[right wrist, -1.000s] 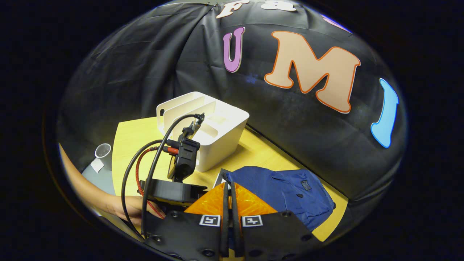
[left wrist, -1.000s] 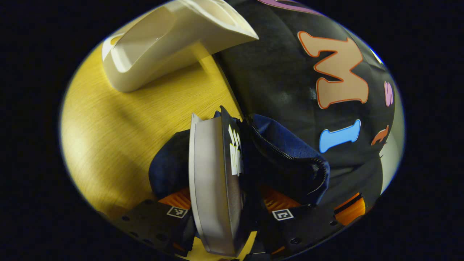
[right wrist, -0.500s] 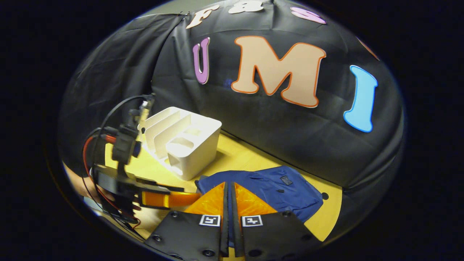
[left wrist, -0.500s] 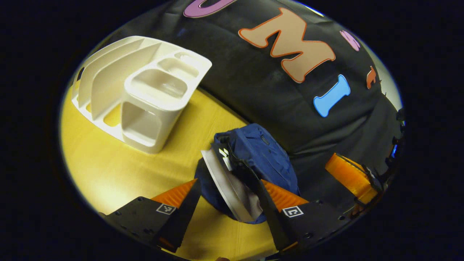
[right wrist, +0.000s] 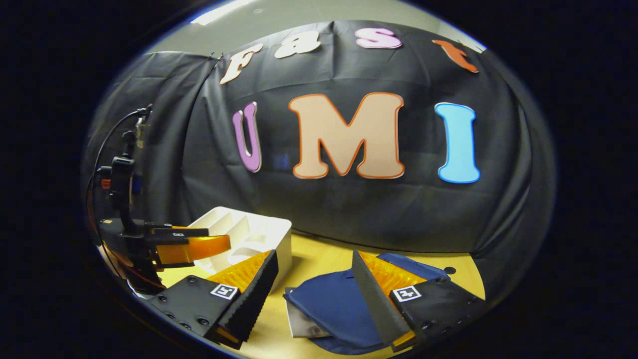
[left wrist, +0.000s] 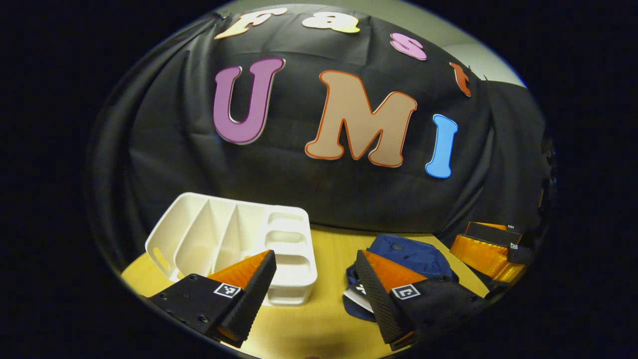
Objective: Open the schoolbag, grab two books from the bookshelf and put them into the schoolbag.
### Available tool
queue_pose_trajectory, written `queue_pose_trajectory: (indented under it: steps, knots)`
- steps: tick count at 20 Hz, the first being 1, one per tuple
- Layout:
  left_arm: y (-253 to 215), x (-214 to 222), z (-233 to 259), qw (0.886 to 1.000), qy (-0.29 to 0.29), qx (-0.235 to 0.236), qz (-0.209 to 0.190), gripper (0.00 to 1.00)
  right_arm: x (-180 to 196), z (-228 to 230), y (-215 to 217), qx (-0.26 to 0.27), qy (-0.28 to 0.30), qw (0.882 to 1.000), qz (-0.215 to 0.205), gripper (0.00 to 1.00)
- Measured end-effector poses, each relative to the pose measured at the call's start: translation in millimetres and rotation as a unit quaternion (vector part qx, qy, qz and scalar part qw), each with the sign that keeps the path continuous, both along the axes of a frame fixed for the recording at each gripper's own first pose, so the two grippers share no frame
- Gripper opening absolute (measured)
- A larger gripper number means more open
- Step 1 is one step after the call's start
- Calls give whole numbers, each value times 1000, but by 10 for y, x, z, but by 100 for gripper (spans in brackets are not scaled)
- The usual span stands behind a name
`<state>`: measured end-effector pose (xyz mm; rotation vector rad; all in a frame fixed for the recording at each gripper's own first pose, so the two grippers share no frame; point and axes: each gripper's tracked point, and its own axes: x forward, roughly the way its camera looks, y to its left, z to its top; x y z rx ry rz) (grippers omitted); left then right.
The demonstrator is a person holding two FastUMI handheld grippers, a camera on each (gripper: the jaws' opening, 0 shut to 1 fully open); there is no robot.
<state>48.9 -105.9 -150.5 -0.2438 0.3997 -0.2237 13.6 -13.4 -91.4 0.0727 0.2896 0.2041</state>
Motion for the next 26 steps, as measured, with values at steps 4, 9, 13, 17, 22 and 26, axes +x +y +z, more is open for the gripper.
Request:
queue_pose_trajectory:
  steps: [4,9,13,17,22,26]
  knots:
    - [268,203,335,996,-71,44,19,94,61,34,-103,-8,-32,998,-53,97]
    - [338,298,693,988,-136,76,4,94,-53,140,-165,-9,-39,996,-83,98]
    - [280,318,685,989,-133,66,-7,94,-78,162,-228,-12,-38,994,-101,100]
    - [268,316,647,992,-120,45,-4,94,-32,173,-275,-15,-40,993,-108,94]
    - [264,428,681,994,-110,22,2,94,51,244,-367,-14,-51,992,-115,100]
    - [294,516,775,994,-107,3,10,94,99,279,-438,-24,-61,991,-118,97]
